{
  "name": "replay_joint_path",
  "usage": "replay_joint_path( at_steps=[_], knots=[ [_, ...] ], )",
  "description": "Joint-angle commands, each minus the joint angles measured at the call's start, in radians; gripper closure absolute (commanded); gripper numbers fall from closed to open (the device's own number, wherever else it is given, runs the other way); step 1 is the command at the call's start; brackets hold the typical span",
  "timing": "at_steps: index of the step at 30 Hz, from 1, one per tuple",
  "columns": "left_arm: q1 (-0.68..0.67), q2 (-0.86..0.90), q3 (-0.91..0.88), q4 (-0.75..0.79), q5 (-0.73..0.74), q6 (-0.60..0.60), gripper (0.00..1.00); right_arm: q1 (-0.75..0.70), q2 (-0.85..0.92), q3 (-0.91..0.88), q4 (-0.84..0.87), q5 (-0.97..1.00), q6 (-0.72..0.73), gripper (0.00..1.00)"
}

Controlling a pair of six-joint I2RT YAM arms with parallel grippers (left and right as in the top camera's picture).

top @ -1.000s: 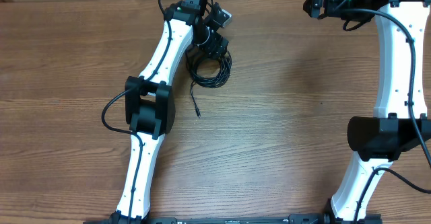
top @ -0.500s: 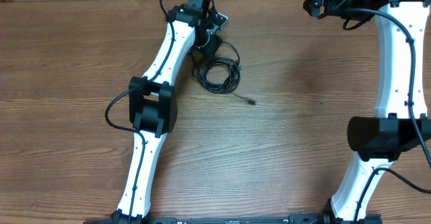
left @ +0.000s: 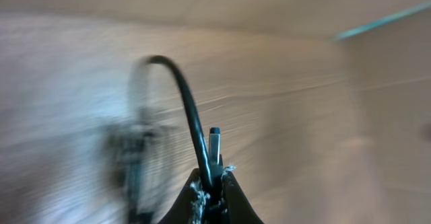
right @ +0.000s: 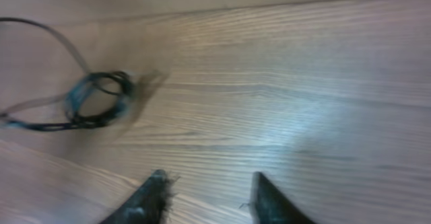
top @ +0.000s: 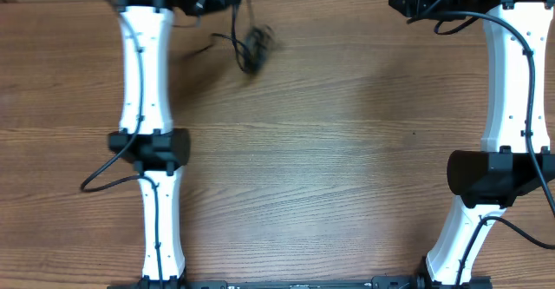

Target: Untangle cables

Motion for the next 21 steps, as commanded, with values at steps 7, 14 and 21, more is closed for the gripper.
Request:
replay_joint_path(
  at_steps=[7, 14, 21],
  knots=[
    [0.006, -0.132, 0.030, 0.222, 0.542, -0.415, 0.96, 0.122, 0.030, 0.001, 0.041, -0.053, -0.009, 0.96],
    [0.010, -0.154, 0.030, 0.391, 0.541, -0.665, 0.96, 0.241, 0.031, 0.000, 0.188, -0.049, -0.082, 0.23],
    [0.005, -0.154, 0.030, 0.544, 0.615, -0.823, 0.96, 0.310, 0.031, -0.048, 0.269, -0.046, -0.139, 0.00]
  ],
)
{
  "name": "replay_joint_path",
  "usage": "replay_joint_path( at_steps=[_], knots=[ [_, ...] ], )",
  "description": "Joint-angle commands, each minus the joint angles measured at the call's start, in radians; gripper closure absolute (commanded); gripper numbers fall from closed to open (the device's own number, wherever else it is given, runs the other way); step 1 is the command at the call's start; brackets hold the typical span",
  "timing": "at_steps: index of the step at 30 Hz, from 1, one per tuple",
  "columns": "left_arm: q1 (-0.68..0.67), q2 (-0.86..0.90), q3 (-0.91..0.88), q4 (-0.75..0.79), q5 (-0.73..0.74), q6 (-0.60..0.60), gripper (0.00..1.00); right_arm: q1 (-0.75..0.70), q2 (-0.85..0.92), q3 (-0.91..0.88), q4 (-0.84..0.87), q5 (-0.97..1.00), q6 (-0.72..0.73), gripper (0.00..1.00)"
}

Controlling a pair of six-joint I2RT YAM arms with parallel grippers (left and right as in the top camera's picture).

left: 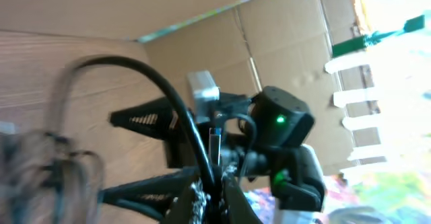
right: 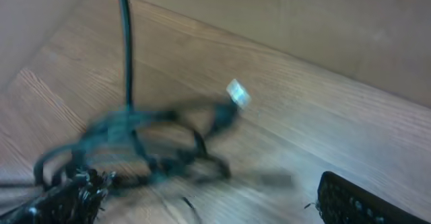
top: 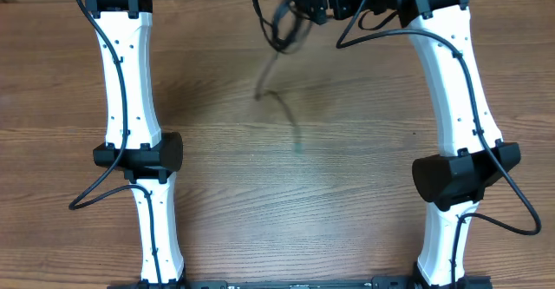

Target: Untangle cables

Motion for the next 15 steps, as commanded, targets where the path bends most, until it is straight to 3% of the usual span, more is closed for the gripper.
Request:
replay_joint_path(
  at_steps=[1, 6, 15],
  knots=[
    [-0.005, -0.042, 0.023, 0.083, 0.076, -0.150, 0.96, 0.037, 0.000, -0.047, 0.036, -0.005, -0.030, 0.00],
    [-0.005, -0.042, 0.023, 0.172, 0.077, -0.220, 0.96, 0.088, 0.000, -0.103, 0.093, -0.005, -0.030, 0.00],
    [-0.005, -0.042, 0.023, 0.178, 0.084, -0.223, 0.96, 0.135, 0.000, -0.122, 0.184, -0.005, -0.030, 0.00]
  ],
)
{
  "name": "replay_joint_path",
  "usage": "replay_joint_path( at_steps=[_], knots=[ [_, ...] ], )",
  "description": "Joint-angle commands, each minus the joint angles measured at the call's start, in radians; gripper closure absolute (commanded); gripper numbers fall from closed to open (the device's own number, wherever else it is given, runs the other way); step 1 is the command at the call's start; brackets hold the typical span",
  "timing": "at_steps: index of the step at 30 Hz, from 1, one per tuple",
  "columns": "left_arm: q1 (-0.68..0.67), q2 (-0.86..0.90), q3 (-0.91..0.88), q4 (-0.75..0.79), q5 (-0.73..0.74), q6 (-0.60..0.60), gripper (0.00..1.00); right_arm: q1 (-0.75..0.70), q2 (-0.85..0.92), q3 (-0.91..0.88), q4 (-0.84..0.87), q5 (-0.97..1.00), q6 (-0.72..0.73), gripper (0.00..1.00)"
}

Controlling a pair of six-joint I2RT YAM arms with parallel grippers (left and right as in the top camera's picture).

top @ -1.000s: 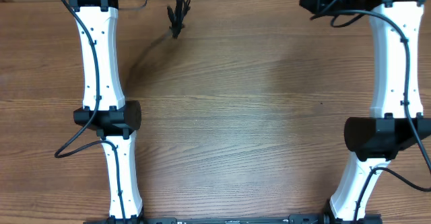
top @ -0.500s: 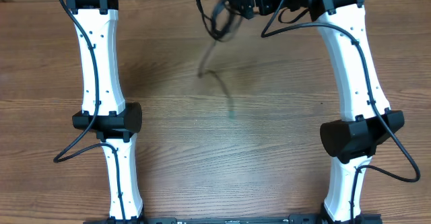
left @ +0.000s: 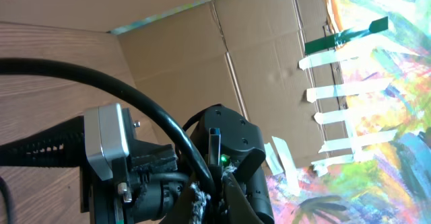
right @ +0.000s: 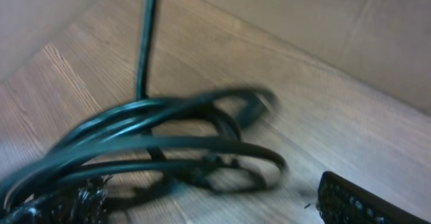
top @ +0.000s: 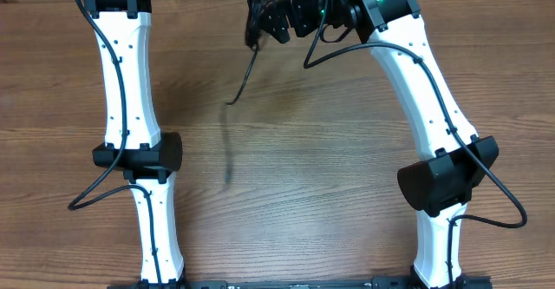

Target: Untangle cables

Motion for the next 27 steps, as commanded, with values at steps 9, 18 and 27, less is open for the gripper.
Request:
replay_joint_path(
  at_steps=[9, 18, 27],
  knots=[
    [-0.045, -0.048, 0.024, 0.172, 0.095, -0.223, 0.96, 0.007, 0.101, -0.003, 0.180, -0.002, 0.010, 0.96],
    [-0.069, -0.093, 0.024, 0.461, 0.095, -0.425, 0.96, 0.006, 0.141, -0.003, 0.288, -0.002, 0.056, 0.96],
    [-0.013, -0.100, 0.024, 0.467, 0.107, -0.442, 0.96, -0.050, 0.141, -0.001, 0.253, 0.039, 0.096, 0.35]
  ],
)
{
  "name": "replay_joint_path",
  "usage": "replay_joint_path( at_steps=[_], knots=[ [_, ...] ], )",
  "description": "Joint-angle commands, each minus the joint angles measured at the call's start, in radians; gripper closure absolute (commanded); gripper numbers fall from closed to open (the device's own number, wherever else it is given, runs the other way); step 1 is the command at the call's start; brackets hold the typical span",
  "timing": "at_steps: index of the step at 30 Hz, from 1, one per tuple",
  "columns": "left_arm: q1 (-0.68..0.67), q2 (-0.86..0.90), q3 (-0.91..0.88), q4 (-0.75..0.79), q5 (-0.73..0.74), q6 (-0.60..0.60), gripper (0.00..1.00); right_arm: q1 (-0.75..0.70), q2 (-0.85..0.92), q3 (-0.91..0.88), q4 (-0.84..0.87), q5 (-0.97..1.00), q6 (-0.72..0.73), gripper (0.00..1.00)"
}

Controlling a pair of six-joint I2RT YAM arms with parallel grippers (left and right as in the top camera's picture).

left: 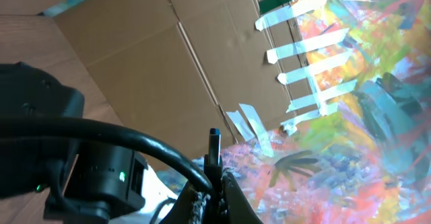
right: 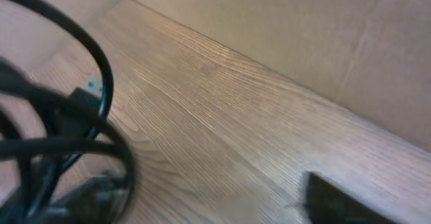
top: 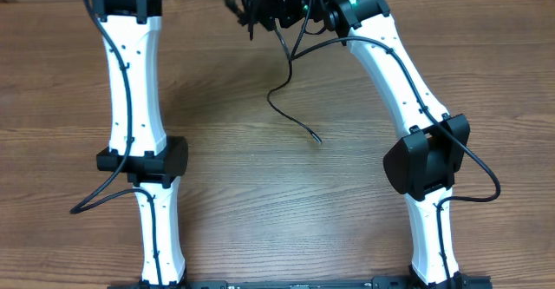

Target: Untangle cables

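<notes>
A black cable bundle [top: 247, 3] hangs at the far edge of the table, beside my right arm's black wrist. One thin tail [top: 290, 98] drops from it onto the wood and ends in a small plug [top: 316, 139]. My left gripper [left: 214, 183] is shut on a thick black strand [left: 135, 140], raised and pointing up at the wall. My right gripper [right: 209, 197] stands wide open. Blurred cable loops [right: 101, 69] crowd its left side, hiding the left finger, while the right finger [right: 337, 197] shows dark.
A wooden table [top: 277, 202] spreads below both arms. A cardboard wall [right: 283, 29] rises just behind its far edge. Above it, a brightly painted sheet [left: 350, 83] is held up with white and green tape.
The loose tail hung left of the bundle and now trails toward the table's middle. My right wrist sits a little further left, with the loops off to its left. My left wrist tilts higher.
At first my left gripper held the cable with the bundle dangling at the far left, and my right gripper was open at the far right. The right arm then stood at the bundle, open. Later the loops filled its jaws, and now they sit at its left side.
</notes>
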Motion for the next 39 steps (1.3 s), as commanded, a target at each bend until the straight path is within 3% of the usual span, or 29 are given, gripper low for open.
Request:
replay_joint_path(
  at_steps=[1, 2, 3, 5, 6, 7, 9, 10, 13, 16, 21, 34, 39],
  knots=[
    [0.032, -0.053, 0.024, 0.033, 0.010, -0.055, 0.96, -0.058, -0.006, 0.004, -0.027, 0.077, 0.040, 0.48],
    [0.033, -0.056, 0.024, 0.052, 0.010, -0.064, 0.96, -0.072, -0.005, 0.004, -0.040, 0.093, 0.043, 0.55],
    [0.032, -0.059, 0.024, 0.068, 0.010, -0.072, 0.96, -0.088, -0.004, 0.004, -0.055, 0.090, 0.043, 0.68],
    [0.032, -0.064, 0.024, 0.091, 0.011, -0.069, 0.96, -0.111, -0.004, 0.004, -0.063, 0.021, 0.043, 0.78],
    [0.032, -0.064, 0.024, 0.096, 0.012, -0.056, 0.96, -0.119, -0.007, 0.005, -0.060, -0.036, 0.043, 0.78],
    [0.032, -0.064, 0.023, 0.094, 0.012, -0.039, 0.96, -0.124, -0.010, 0.006, -0.052, -0.088, 0.043, 0.69],
    [0.032, -0.062, 0.020, 0.072, 0.011, 0.018, 0.96, -0.134, -0.022, 0.014, -0.039, -0.145, 0.065, 0.69],
    [0.032, -0.062, 0.018, 0.051, 0.012, 0.055, 0.96, -0.138, -0.030, 0.022, -0.037, -0.145, 0.092, 0.80],
    [0.034, -0.062, 0.012, -0.062, 0.010, 0.173, 0.96, -0.161, -0.062, 0.050, -0.040, -0.140, 0.137, 0.96],
    [0.046, -0.062, 0.012, -0.087, 0.013, 0.171, 0.96, -0.179, -0.087, 0.051, -0.072, -0.031, 0.137, 0.96],
    [0.097, -0.066, 0.024, 0.022, 0.045, 0.045, 0.96, -0.241, -0.081, 0.042, -0.195, 0.219, 0.103, 0.96],
    [0.317, -0.072, 0.024, 0.575, 0.162, -0.513, 0.96, -0.562, -0.081, 0.027, -0.264, 0.361, 0.023, 0.96],
    [0.413, -0.080, 0.024, 0.597, 0.165, -0.514, 0.96, -0.706, -0.081, 0.027, -0.294, 0.385, 0.015, 0.96]
  ],
)
